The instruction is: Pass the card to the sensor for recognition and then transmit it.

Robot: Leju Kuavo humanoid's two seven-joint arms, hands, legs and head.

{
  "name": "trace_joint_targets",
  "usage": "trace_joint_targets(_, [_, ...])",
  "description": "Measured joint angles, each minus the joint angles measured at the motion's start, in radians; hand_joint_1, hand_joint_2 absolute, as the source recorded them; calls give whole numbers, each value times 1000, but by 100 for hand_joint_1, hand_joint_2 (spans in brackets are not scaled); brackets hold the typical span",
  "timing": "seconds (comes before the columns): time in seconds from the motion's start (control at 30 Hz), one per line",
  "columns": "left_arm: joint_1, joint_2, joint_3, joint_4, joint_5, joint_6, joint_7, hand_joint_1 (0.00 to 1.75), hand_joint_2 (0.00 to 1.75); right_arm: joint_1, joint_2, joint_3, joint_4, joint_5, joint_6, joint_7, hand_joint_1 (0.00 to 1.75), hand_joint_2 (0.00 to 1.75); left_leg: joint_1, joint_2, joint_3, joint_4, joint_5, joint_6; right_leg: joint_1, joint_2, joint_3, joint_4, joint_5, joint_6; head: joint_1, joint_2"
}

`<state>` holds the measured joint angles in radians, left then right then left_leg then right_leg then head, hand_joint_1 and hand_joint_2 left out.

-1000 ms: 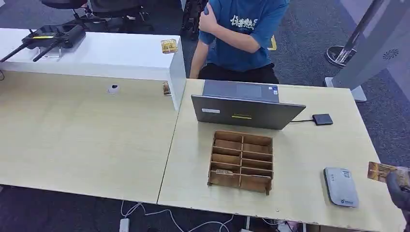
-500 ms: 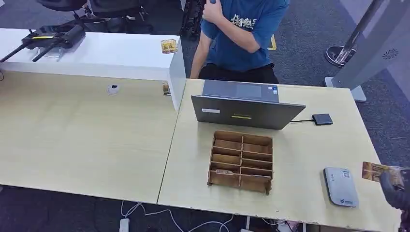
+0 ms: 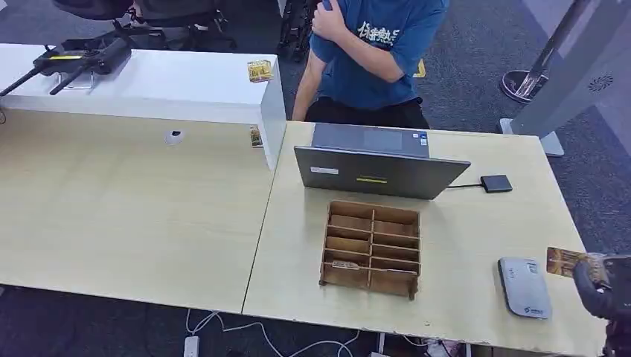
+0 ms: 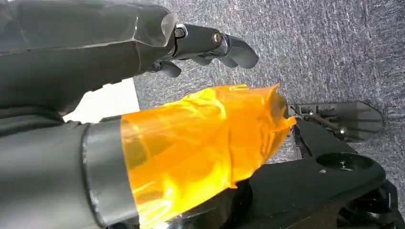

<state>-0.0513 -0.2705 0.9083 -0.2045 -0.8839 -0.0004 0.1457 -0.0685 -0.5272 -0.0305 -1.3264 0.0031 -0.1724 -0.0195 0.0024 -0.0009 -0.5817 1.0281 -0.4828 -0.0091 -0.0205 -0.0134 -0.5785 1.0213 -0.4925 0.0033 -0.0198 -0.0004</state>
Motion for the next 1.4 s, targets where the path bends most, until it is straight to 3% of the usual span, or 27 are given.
trace_joint_targets(0.23, [0,0,2,0,-5,0,2,0,0,42,19,16,8,40,1,6,175,175,0,0,0,0,0,0,0,1,0,0,0,0,0,0])
trace_joint_targets(1.4, [0,0,10,0,-10,-10,2,0,0,33,69,38,58,46,9,2,175,175,0,1,0,0,0,0,0,0,0,0,0,0,0,0])
